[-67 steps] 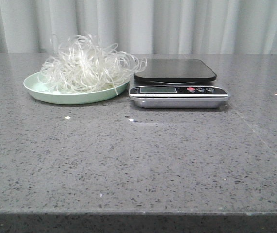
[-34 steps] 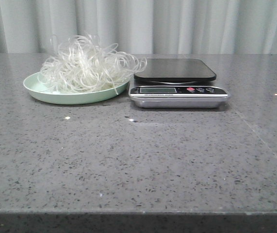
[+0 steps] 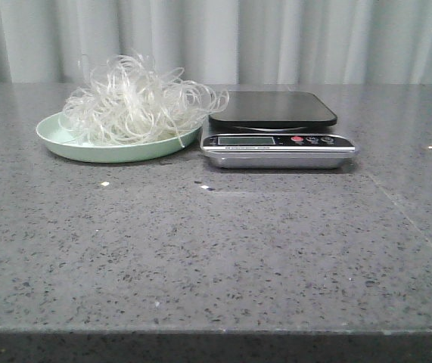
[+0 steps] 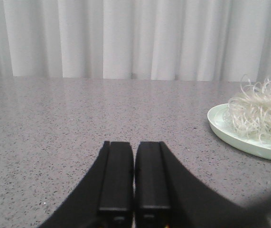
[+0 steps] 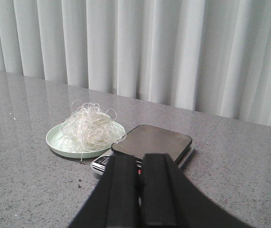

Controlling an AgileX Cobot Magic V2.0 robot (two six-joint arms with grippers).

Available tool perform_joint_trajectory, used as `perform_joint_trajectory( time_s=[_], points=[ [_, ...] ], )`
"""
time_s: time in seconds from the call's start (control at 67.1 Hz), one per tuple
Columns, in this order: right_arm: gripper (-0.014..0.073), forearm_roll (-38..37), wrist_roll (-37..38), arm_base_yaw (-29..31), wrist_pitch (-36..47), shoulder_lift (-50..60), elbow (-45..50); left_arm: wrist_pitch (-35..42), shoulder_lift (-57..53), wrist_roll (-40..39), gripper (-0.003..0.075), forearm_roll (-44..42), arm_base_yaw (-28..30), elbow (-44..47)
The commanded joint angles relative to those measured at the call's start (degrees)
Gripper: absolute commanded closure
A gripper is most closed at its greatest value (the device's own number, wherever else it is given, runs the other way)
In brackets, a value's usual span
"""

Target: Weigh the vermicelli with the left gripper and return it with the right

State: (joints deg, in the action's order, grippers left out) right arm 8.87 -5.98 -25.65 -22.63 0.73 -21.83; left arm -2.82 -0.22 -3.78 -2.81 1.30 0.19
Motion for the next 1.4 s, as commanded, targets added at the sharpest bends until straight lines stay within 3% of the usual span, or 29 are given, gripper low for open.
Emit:
perform_joint_trajectory(
  time_s=[0.0, 0.179, 0.313, 0.477, 0.641, 1.387],
  points=[
    [0.0426, -0.42, -0.16, 0.94, 4.43, 0.25, -1.36, 4.51, -1.25, -0.68, 0.0586, 0.43, -0.17, 0.36],
    [0.0426, -6.54, -0.16, 9.99, 7.64, 0.25, 1.26, 4.51, -1.25, -0.68, 0.0586, 0.43, -0.17, 0.36],
    [0.0426, -7.09, -0.16, 18.45, 16.89, 0.39, 8.09, 4.51, -1.25, -0.68, 0.0586, 0.43, -0.17, 0.36],
    [0.0426, -7.13, -0.16, 24.16, 28.19, 0.39, 17.05, 4.51, -1.25, -0.68, 0.0586, 0.43, -0.17, 0.36],
    [0.0426, -6.90, 0.60, 24.84, 37.05, 0.46, 23.16, 4.51, -1.25, -0.68, 0.0586, 0.43, -0.17, 0.36],
    [0.0426, -4.11, 0.60, 24.84, 32.13, 0.81, 22.96, 4.51, -1.14, -0.68, 0.0586, 0.43, -0.17, 0.36]
  ],
)
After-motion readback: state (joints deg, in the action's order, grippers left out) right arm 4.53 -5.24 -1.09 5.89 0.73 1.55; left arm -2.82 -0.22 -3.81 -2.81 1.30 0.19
